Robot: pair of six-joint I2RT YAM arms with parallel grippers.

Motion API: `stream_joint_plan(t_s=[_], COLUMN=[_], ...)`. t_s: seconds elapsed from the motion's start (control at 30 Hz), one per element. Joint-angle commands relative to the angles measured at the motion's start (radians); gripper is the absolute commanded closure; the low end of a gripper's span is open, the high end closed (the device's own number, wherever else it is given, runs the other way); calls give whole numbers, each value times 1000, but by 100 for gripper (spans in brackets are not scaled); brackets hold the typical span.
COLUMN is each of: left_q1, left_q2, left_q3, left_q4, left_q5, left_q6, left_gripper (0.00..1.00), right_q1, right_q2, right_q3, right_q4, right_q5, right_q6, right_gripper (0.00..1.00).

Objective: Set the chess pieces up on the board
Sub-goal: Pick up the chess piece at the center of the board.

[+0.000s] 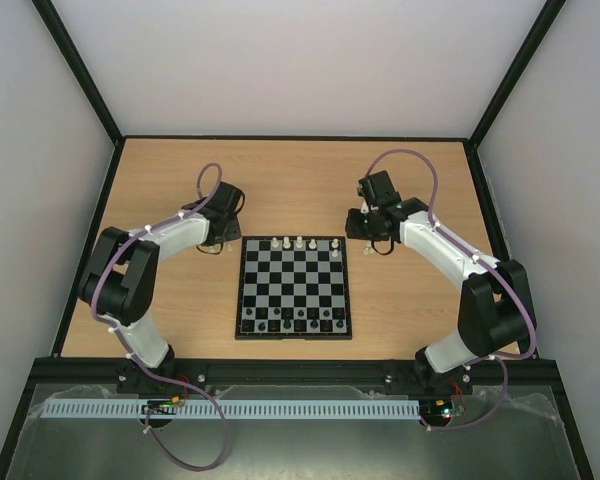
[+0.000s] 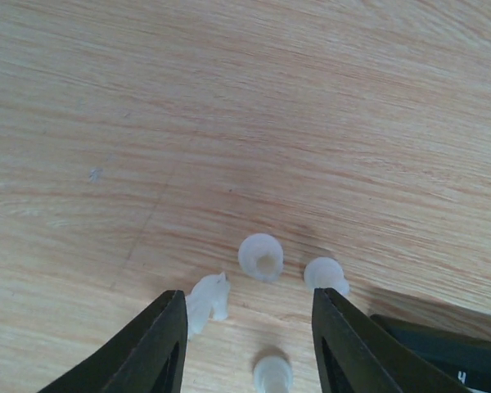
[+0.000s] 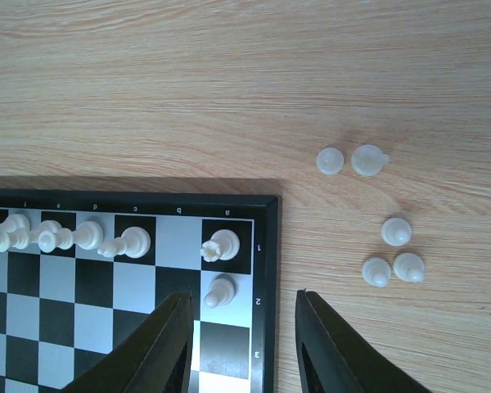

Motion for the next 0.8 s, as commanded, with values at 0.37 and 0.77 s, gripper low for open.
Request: stream_joint_plan(t_s=[0.37,0.77], left_q1=[34,36], left_q2=[111,134], left_q3=[97,80], left_q4=[10,27], left_q5=[20,41], left_q6=[27,33], left_gripper=[76,76], right_q1=[8,8], right_q2=[-23,-13], right_q3=[-20,-20], right_q4=[4,6], right_q5=[-15,-14], right_q6=[-14,-13], right_gripper=[65,65])
